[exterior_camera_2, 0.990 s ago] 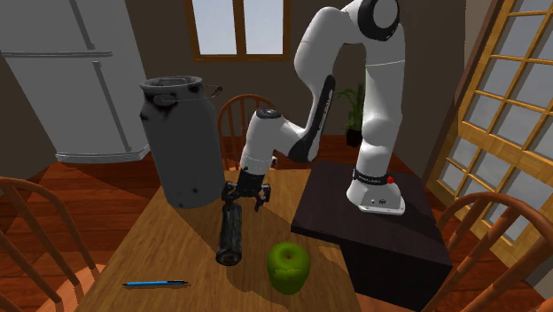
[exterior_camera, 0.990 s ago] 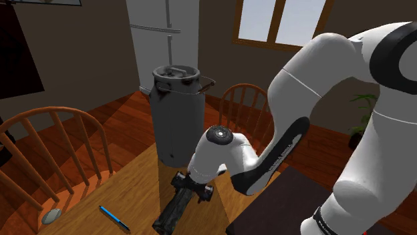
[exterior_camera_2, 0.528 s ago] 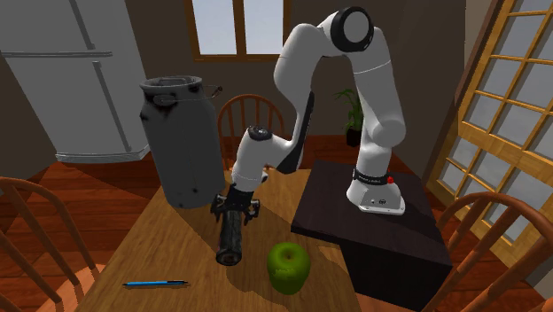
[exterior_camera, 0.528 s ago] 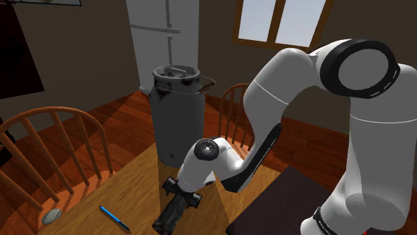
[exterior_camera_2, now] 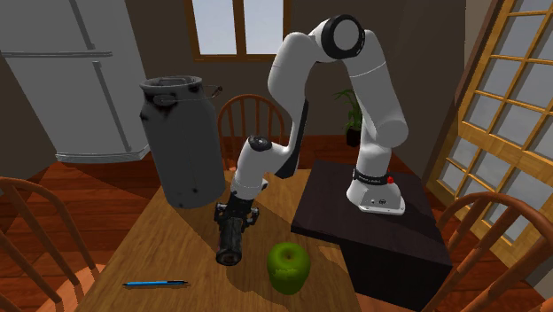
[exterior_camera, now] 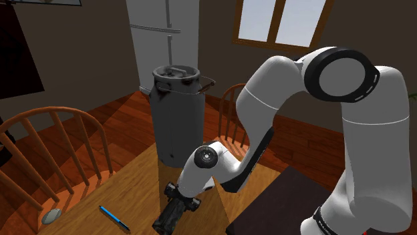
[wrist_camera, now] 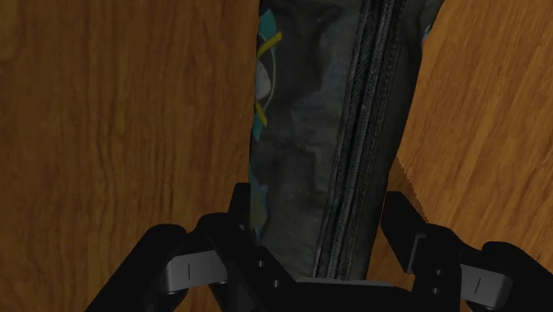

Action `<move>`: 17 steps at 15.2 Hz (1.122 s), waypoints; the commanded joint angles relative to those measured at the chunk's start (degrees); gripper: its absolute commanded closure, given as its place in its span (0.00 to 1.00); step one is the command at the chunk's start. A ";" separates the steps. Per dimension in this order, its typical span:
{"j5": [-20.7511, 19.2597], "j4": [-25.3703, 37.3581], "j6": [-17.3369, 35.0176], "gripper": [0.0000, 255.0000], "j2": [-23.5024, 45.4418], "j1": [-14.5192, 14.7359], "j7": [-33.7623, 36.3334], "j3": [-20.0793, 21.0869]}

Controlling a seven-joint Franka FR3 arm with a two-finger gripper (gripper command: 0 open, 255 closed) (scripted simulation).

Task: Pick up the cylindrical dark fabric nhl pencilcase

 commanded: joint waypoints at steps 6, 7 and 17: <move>-0.34 0.03 0.07 1.00 0.15 0.15 0.32 -0.19; -0.30 -0.01 0.07 1.00 0.10 0.12 0.28 -0.17; 14.17 -4.07 -2.54 1.00 -6.99 -7.24 -12.58 8.77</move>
